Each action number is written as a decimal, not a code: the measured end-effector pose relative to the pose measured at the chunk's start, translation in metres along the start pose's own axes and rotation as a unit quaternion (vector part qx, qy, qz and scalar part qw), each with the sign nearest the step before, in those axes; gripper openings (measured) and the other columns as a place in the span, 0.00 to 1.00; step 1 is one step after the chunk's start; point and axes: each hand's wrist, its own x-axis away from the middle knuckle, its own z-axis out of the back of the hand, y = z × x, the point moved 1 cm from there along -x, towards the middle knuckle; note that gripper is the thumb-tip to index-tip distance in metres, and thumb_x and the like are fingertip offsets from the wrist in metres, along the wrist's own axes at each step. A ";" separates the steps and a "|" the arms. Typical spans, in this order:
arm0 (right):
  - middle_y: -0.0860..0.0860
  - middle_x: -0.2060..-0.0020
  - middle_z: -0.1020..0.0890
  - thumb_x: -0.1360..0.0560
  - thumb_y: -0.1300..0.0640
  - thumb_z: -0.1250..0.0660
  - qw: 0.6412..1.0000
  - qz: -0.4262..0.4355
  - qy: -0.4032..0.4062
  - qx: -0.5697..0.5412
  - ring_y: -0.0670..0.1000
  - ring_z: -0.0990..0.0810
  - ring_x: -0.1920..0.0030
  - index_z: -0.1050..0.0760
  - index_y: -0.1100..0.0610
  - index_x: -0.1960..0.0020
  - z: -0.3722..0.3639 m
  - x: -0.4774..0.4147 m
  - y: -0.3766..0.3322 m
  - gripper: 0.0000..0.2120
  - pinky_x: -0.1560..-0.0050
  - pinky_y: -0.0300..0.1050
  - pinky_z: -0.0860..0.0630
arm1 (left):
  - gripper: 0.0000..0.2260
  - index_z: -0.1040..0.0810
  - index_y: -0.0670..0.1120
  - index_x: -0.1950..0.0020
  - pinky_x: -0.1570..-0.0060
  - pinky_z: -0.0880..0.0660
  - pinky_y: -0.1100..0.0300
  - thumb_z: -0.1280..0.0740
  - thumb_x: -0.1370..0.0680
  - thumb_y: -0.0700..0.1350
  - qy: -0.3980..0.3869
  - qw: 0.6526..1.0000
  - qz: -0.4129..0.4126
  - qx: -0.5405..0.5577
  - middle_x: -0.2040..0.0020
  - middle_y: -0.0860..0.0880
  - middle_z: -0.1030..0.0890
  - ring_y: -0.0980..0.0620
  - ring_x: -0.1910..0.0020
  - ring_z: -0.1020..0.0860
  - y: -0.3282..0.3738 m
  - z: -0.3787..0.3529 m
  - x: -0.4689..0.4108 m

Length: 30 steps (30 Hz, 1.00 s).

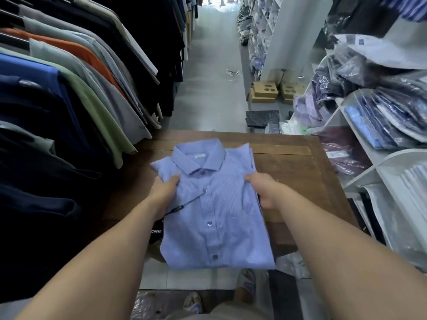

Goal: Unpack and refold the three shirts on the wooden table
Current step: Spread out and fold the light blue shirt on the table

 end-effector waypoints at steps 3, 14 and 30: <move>0.57 0.51 0.17 0.19 0.61 0.42 0.993 0.009 0.072 0.092 0.60 0.17 0.51 0.22 0.60 0.39 0.007 -0.008 0.018 0.13 0.47 0.58 0.19 | 0.31 0.44 0.45 0.22 0.40 0.27 0.51 0.33 0.20 0.52 0.011 0.992 -0.015 -0.123 0.33 0.45 0.29 0.45 0.37 0.27 -0.005 -0.010 0.004; 0.50 0.58 0.22 0.20 0.62 0.44 0.953 0.158 0.232 0.114 0.54 0.24 0.57 0.27 0.58 0.51 0.019 -0.013 0.013 0.08 0.66 0.43 0.33 | 0.25 0.35 0.45 0.26 0.40 0.28 0.48 0.35 0.22 0.39 0.159 0.959 -0.115 -0.202 0.32 0.41 0.26 0.37 0.34 0.27 0.043 -0.043 0.002; 0.51 0.51 0.22 0.25 0.43 0.34 0.940 -0.066 0.175 0.285 0.51 0.24 0.60 0.28 0.55 0.42 0.032 -0.007 0.054 0.19 0.63 0.46 0.25 | 0.38 0.43 0.41 0.22 0.32 0.33 0.42 0.37 0.22 0.63 0.151 0.907 0.079 -0.386 0.24 0.36 0.41 0.32 0.27 0.37 -0.013 -0.004 -0.017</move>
